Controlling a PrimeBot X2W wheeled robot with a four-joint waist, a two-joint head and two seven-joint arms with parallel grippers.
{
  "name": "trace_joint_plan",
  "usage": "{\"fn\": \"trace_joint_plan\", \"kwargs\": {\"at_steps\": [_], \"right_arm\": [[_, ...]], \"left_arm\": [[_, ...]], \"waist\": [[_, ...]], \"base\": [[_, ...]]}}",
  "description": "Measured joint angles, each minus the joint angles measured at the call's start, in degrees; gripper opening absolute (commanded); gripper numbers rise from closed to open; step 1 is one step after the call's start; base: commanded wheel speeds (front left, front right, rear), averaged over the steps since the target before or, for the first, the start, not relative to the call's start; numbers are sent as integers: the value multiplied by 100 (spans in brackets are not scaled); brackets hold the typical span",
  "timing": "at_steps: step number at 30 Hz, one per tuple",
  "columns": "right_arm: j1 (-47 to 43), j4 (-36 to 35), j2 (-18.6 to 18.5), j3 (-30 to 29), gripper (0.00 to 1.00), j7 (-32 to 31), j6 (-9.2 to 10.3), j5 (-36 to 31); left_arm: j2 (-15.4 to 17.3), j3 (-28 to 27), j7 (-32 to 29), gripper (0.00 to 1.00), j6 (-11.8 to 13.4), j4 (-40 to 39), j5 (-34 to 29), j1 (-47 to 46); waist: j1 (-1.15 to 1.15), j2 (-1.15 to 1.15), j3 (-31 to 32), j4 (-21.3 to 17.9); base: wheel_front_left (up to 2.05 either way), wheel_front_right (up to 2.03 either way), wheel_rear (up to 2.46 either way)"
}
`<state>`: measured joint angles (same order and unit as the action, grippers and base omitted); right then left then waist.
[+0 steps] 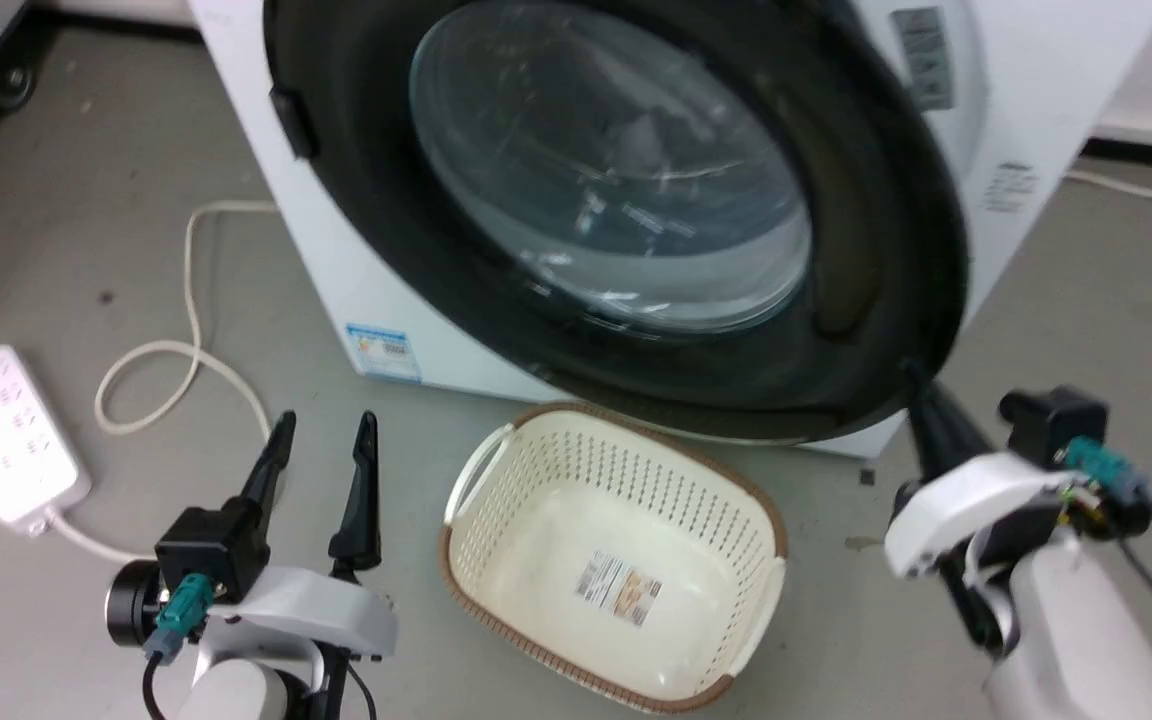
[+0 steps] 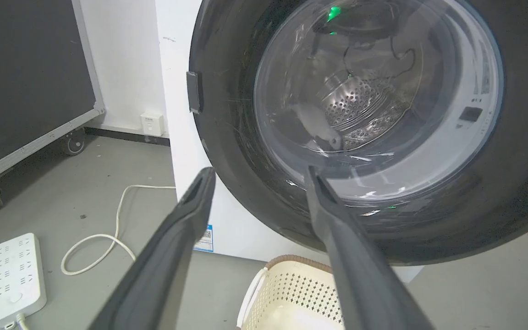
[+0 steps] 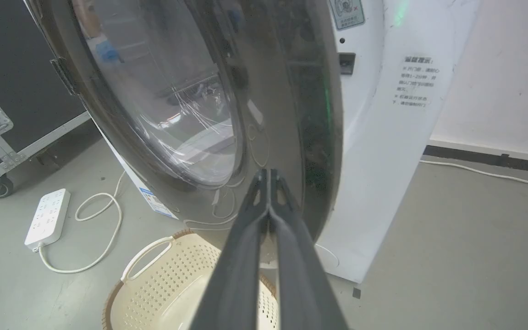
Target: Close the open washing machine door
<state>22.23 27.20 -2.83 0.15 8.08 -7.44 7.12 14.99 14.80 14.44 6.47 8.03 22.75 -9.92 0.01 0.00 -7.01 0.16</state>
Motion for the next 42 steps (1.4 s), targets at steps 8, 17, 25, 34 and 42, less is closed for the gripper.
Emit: {"fn": "trace_joint_plan", "kwargs": {"at_steps": [8, 17, 25, 34, 42], "right_arm": [[982, 753, 26, -894, 0, 269, -14, -499], [2145, 1238, -43, -1829, 0, 394, -11, -987], [2611, 1555, 3, -2308, 0, 581, -52, -1137], [1925, -137, -2, -1972, 0, 668, -9, -604], [-238, -1150, -1, -1180, 0, 666, -9, -196]], "left_arm": [[-56, -45, 23, 100, 45, -143, -7, -174], [-141, -90, 24, 100, 38, -297, -46, -451], [-164, -127, 24, 100, -18, -300, -108, -539], [-152, -325, 25, 100, -59, -212, -198, -476], [-163, -390, 25, 100, -94, 7, -197, -75]], "waist": [[0, 0, -493, 248], [0, 0, -1011, 400], [0, 0, -1274, 402], [-2, 0, -759, 165], [-3, 0, 61, -191]], "base": [[0, 0, 0], [0, 0, 0], [0, 0, 0], [0, 0, 0], [0, 0, 0]]}}
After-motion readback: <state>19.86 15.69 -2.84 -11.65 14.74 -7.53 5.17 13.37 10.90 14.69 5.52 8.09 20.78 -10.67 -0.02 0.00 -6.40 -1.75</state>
